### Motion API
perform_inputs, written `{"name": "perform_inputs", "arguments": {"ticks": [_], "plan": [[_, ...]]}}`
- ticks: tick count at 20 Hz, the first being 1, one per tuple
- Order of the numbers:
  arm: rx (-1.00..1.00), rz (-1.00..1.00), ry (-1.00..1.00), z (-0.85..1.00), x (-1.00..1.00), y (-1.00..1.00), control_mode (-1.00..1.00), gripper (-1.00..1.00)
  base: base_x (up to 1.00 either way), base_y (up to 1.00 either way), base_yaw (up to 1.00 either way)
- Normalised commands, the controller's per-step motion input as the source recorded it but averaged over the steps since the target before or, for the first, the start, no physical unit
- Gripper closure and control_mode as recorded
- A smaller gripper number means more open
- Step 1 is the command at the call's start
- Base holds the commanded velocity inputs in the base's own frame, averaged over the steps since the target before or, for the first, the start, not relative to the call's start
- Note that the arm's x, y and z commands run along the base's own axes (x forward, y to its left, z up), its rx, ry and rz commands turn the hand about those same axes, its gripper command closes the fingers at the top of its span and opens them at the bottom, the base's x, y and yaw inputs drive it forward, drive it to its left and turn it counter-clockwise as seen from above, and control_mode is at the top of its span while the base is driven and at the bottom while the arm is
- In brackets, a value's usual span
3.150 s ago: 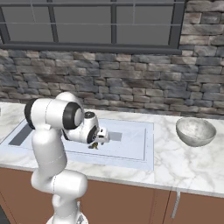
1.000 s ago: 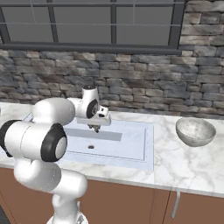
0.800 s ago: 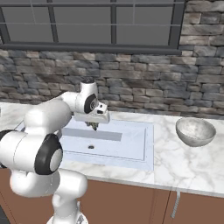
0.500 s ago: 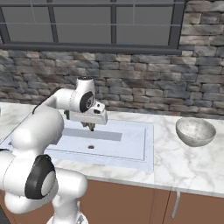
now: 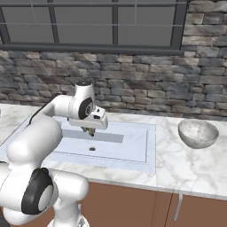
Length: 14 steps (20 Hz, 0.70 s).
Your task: Pick the limes from the cabinet and place them in one bowl. Pick the mushroom from the sink and place it in the other bowl.
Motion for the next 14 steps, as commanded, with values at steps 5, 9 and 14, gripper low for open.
{"name": "perform_inputs", "arguments": {"ticks": [5, 9, 14], "plan": [[0.0, 0.0, 0.0, 0.0, 0.0, 0.0, 1.0, 1.0, 0.01, -0.54, 0.0], [0.0, 0.0, 0.0, 0.0, 0.0, 0.0, 1.0, 1.0, 0.0, -0.66, 0.0], [0.0, 0.0, 0.0, 0.0, 0.0, 0.0, 1.0, 1.0, 0.0, -0.65, 0.0]]}}
